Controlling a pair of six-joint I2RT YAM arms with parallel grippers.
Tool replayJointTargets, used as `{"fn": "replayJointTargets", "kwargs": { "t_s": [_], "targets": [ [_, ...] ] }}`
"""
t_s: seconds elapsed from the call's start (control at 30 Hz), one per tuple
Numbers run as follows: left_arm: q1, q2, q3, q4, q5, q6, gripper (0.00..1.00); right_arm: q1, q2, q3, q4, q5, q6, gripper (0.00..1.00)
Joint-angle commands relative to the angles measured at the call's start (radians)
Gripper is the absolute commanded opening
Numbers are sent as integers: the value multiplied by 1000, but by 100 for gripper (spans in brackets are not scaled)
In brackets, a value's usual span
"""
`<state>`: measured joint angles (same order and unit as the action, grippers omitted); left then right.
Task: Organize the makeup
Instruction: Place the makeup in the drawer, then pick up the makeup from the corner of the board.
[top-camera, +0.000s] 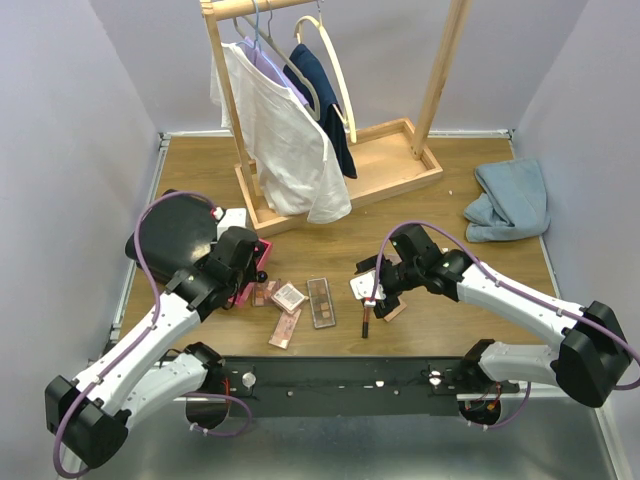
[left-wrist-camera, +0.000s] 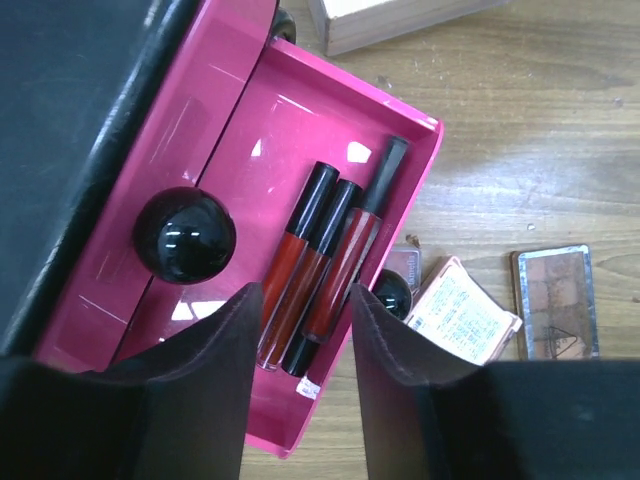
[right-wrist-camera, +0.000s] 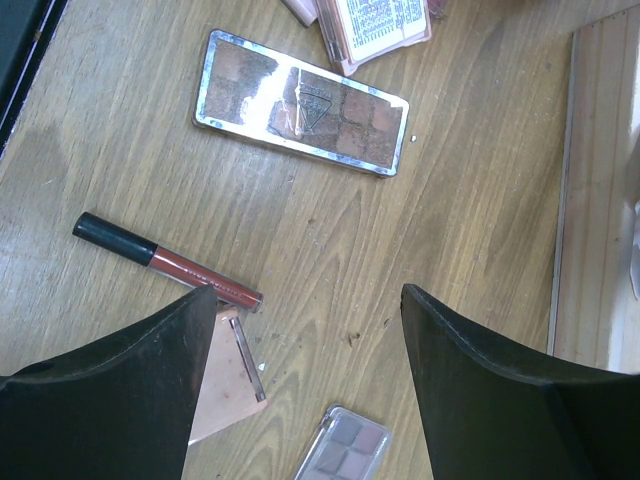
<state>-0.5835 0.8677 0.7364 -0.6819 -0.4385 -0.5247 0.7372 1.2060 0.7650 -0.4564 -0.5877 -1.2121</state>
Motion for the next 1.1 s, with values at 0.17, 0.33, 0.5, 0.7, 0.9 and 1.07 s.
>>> {"fn": "replayJointTargets", "kwargs": {
  "t_s": [0.17,0.33,0.5,0.7,0.9,1.07],
  "targets": [
    [5,-102,24,2,24,2,52,-7,17,-24,1,-14,2,82],
    [5,-173,17,45,130,49,60,-7,69,-23,-103,-127,-112,82],
    [5,-239,-25,113,196,97,74,-5,115,-21,-163,-210,-184,82],
    [5,-289,-40,133,218,112,99,-5,138,-15,-176,-212,-187,82],
    [5,-311,-48,128,236,118,99,-1,178,-12,-194,-209,-202,80],
    [4,-338,-57,130,242,108,99,13,199,-10,-189,-187,-199,79]
  ]
}}
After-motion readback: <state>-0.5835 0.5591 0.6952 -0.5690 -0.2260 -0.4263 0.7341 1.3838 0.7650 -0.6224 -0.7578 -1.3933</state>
